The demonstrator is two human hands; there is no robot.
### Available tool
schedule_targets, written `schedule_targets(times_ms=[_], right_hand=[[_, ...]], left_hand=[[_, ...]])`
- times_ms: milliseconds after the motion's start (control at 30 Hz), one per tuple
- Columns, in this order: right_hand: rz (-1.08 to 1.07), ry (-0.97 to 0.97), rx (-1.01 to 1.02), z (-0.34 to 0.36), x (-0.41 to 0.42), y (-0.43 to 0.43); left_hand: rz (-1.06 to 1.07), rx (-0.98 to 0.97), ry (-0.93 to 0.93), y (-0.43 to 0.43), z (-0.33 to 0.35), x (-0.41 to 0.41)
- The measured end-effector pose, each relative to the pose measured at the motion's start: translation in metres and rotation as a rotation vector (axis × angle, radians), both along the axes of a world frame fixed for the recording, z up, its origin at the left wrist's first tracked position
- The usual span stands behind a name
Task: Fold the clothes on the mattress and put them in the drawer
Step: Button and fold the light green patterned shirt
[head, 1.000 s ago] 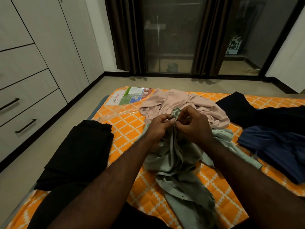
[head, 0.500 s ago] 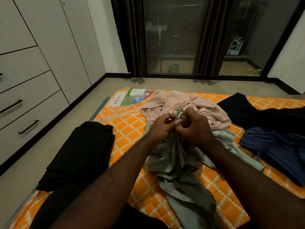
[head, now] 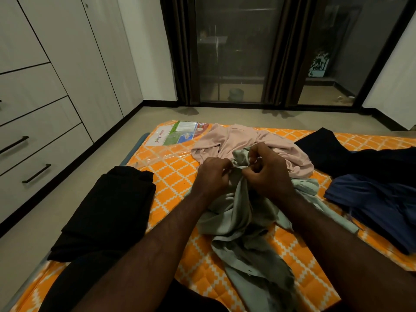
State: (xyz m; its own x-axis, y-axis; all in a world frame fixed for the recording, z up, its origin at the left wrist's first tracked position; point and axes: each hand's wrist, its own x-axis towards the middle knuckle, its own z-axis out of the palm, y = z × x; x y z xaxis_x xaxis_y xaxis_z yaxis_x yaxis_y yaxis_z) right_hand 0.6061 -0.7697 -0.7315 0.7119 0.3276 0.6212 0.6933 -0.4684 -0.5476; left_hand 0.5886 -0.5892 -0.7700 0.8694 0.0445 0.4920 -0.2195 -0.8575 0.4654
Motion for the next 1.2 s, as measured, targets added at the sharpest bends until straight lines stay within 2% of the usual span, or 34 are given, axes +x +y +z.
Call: schedule_targets(times_ms=[100,200,300,367,467,533,633,733,800,900,1033,1133,1200], right_hand=[[-0.035,-0.027,-0.026,-0.001,0.003,-0.001],[-0.079,-0.053,-0.011,0.000,0.010,-0.002],[-0.079,-0.074,0.017,0.007,0.014,-0.004],[-0.067,-0.104,0.027,0.012,0.014,-0.004],[-0.023,-0.159,0.046,0.017,0.010,-0.004],[-0.016,-0.177,0.055,0.019,0.008,-0.005],[-0.017,-0.149,0.082,0.018,0.011,-0.006],[-0.016,0.040,0.040,0.009,0.017,-0.004],[-0.020,0.181,-0.067,-0.001,0.019,-0.002],[-0.048,0.295,-0.179,-0.015,0.017,0.003],[-0.251,0.248,-0.311,-0.022,0.004,0.009],[-0.227,0.301,-0.488,-0.024,-0.002,0.013],[-0.198,0.388,-0.528,-0.028,-0.007,0.017]], left_hand=[[-0.028,-0.047,-0.089,-0.006,0.007,-0.006],[-0.084,-0.057,-0.254,-0.010,0.020,-0.013],[-0.212,0.123,-0.439,-0.020,0.027,-0.019],[-0.293,0.222,-0.498,-0.027,0.029,-0.020],[-0.349,0.234,-0.523,-0.028,0.036,-0.019],[-0.357,0.092,-0.461,-0.026,0.045,-0.021],[-0.326,-0.202,-0.179,-0.021,0.047,-0.020],[-0.332,-0.183,0.151,-0.006,0.030,-0.015],[-0.292,-0.083,0.253,0.002,0.020,-0.013],[-0.202,-0.001,0.225,0.004,0.009,-0.007],[-0.031,-0.080,0.064,0.004,0.003,-0.001],[0.100,-0.159,0.039,0.009,0.000,0.004],[0.147,-0.164,0.080,0.014,-0.004,0.006]])
